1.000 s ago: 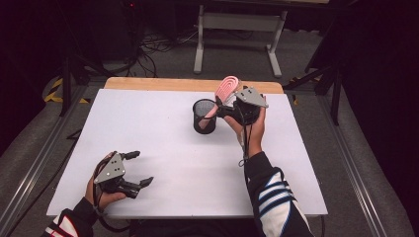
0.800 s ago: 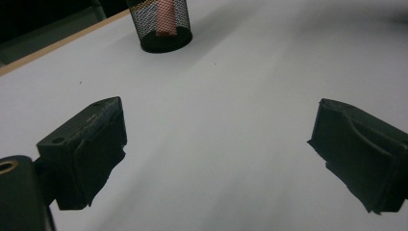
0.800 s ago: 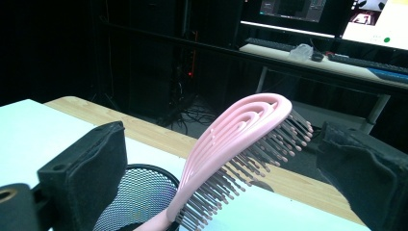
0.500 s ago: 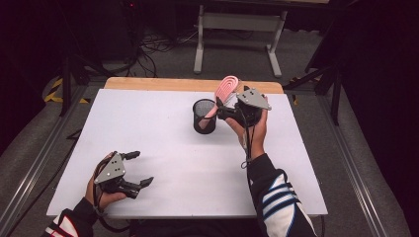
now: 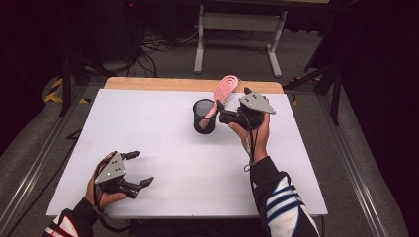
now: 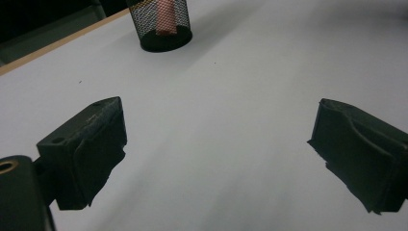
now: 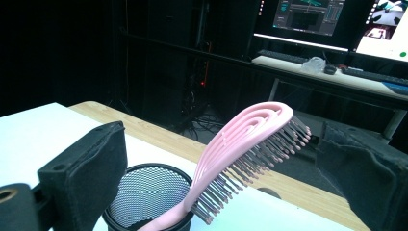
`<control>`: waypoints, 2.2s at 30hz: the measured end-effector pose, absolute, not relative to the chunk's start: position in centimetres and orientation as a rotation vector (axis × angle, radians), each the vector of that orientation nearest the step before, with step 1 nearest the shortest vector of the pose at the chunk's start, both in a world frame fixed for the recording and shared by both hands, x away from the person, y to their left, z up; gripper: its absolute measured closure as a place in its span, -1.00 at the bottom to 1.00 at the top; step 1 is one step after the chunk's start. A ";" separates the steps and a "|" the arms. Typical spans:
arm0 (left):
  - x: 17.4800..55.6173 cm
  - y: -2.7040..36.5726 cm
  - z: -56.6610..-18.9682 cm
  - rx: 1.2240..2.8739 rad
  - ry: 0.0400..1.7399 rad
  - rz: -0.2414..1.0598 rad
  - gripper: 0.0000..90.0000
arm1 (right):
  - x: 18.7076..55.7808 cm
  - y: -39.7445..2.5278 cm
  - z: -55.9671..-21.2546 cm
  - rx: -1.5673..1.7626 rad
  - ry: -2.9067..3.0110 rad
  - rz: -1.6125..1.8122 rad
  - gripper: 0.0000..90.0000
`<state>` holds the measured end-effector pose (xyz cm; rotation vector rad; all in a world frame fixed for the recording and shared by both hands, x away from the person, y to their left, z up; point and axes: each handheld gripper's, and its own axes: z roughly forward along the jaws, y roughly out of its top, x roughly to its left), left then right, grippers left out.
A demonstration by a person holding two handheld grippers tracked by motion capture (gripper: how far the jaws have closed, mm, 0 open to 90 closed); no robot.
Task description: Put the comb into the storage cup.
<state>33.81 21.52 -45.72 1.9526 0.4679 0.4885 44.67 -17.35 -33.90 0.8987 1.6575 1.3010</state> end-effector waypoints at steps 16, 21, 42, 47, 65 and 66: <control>33.8 21.5 -45.7 1.951 0.471 0.495 -0.86 | 43.2 -17.8 -33.7 0.834 1.679 1.302 -0.90; 33.7 21.6 -45.6 1.950 0.471 0.493 -0.86 | 42.7 -17.7 -33.7 0.807 1.697 1.302 -0.90; 33.7 21.6 -45.6 1.947 0.476 0.496 -0.87 | 40.9 -18.2 -34.5 0.764 1.737 1.298 -0.90; 33.7 21.7 -45.6 1.943 0.478 0.498 -0.87 | 40.5 -18.4 -34.6 0.751 1.746 1.300 -0.91; 33.8 21.6 -45.7 1.949 0.483 0.504 -0.87 | 39.2 -18.6 -35.2 0.691 1.795 1.273 -0.91; 33.8 21.6 -45.7 1.949 0.484 0.503 -0.87 | 39.1 -18.6 -35.2 0.688 1.796 1.270 -0.91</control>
